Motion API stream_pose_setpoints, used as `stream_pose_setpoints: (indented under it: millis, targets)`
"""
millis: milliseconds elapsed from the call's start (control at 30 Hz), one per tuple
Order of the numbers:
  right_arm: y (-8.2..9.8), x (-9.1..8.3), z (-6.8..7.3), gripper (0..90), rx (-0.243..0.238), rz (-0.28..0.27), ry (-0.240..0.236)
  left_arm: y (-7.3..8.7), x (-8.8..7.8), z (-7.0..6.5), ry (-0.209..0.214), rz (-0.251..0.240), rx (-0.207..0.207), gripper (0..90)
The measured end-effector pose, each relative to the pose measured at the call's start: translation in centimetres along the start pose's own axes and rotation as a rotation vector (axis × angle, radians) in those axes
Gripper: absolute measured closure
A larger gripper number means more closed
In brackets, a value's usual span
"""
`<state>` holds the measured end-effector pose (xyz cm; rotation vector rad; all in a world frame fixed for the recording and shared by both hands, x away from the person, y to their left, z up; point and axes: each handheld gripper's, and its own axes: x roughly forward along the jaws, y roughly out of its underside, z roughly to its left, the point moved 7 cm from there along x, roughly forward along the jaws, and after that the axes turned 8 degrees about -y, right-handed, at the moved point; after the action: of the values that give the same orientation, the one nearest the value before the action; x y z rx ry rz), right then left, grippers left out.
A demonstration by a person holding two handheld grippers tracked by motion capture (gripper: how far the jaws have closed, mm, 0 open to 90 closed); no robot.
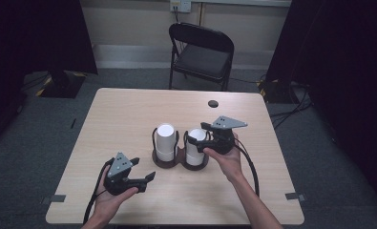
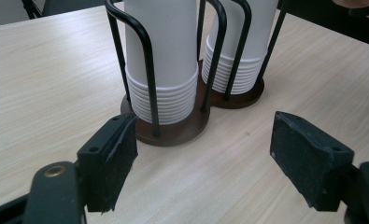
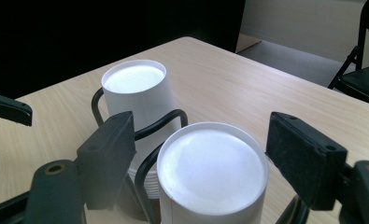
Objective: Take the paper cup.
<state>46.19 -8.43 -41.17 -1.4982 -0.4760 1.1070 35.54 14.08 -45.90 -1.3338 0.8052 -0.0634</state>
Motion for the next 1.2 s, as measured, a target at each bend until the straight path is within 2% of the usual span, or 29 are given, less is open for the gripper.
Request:
stream_pose_setpoints:
  millis: [600, 800, 1200]
  targets:
    - [1.0, 1.1, -0.5, 24.8, 0.006, 0.002, -0.006, 0.1, 0.0, 0.0, -0.002, 0.005, -0.005, 23.6]
    - [1.4, 1.5, -0.5, 25.1, -0.003, 0.029, -0.005, 0.1, 0.0, 0.1, -0.004, 0.006, -0.012, 23.4]
    - [2.2, 1.6, -0.7, 28.9, -0.015, 0.047, 0.004, 0.0, -0.1, 0.1, -0.006, 0.001, -0.007, 23.4]
